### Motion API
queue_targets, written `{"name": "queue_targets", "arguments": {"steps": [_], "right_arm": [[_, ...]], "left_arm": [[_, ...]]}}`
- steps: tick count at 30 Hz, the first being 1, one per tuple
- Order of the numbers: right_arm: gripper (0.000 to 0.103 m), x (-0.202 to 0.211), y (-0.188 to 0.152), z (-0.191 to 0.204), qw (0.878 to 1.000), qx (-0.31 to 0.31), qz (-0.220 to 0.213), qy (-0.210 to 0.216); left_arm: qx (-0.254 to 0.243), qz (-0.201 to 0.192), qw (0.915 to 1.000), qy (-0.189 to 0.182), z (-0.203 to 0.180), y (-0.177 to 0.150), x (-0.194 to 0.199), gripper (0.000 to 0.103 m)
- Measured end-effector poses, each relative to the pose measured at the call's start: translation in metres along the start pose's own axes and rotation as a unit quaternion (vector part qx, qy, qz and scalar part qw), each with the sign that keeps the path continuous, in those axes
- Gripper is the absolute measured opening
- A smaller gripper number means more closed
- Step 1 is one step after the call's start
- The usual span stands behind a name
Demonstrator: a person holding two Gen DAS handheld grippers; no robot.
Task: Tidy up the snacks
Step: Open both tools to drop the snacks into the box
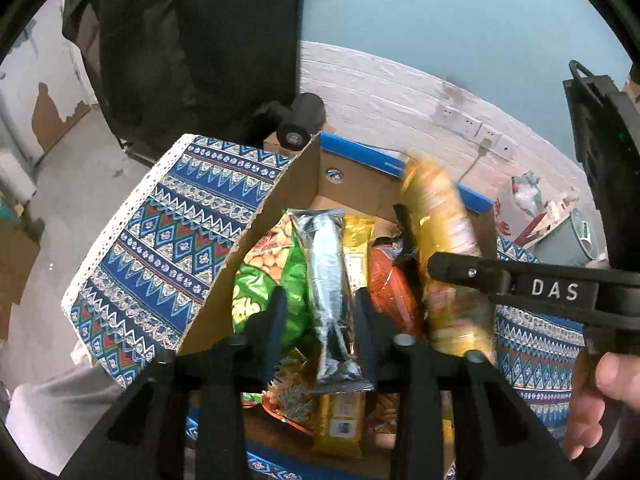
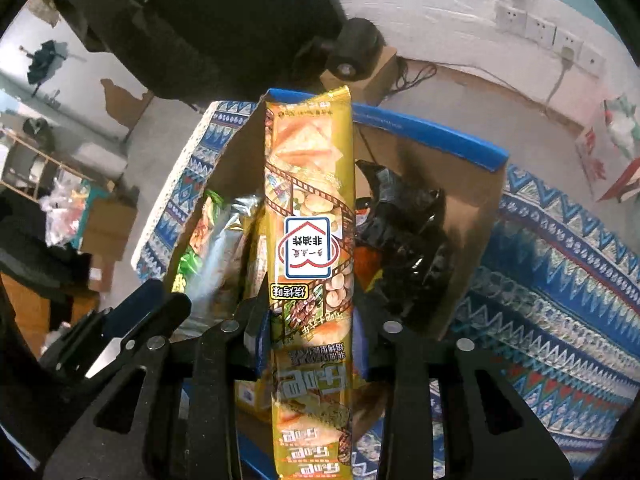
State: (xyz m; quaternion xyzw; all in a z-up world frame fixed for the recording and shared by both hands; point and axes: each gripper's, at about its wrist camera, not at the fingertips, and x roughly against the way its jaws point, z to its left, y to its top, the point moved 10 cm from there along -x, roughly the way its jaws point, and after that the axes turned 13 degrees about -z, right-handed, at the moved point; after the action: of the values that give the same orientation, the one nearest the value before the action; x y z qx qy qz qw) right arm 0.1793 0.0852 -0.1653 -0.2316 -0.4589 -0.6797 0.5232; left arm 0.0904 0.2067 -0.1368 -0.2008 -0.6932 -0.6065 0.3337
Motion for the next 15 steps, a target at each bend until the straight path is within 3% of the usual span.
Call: {"name": "queue_targets", "arguments": {"steps": [4, 8, 10, 15], "right_arm": [[0.039, 0.01, 0.006, 0.0, 1.0, 0.004, -0.012, 0.001], [0.053, 0.025, 0.009, -0.004, 0.999, 0.018, -0.027, -0.013], [0.059, 0.036, 0.008, -0.008, 0.999, 0.024, -0.035, -0.022], [0.071, 0.06, 0.005, -0.019, 0.996, 0.04, -0.058, -0.045]], "left_arm": [[-0.003, -0.001, 1.0, 0.005, 0.0, 0.001, 0.002, 0.06], [-0.01, 0.003, 0.9999, 0.009, -0.002, 0.001, 0.006, 0.064], [-0.016, 0.002, 0.9998, 0.013, -0.005, 0.002, 0.01, 0.072], [-0.026, -0.001, 0.9995, 0.016, -0.012, 0.005, 0.023, 0.076]]}}
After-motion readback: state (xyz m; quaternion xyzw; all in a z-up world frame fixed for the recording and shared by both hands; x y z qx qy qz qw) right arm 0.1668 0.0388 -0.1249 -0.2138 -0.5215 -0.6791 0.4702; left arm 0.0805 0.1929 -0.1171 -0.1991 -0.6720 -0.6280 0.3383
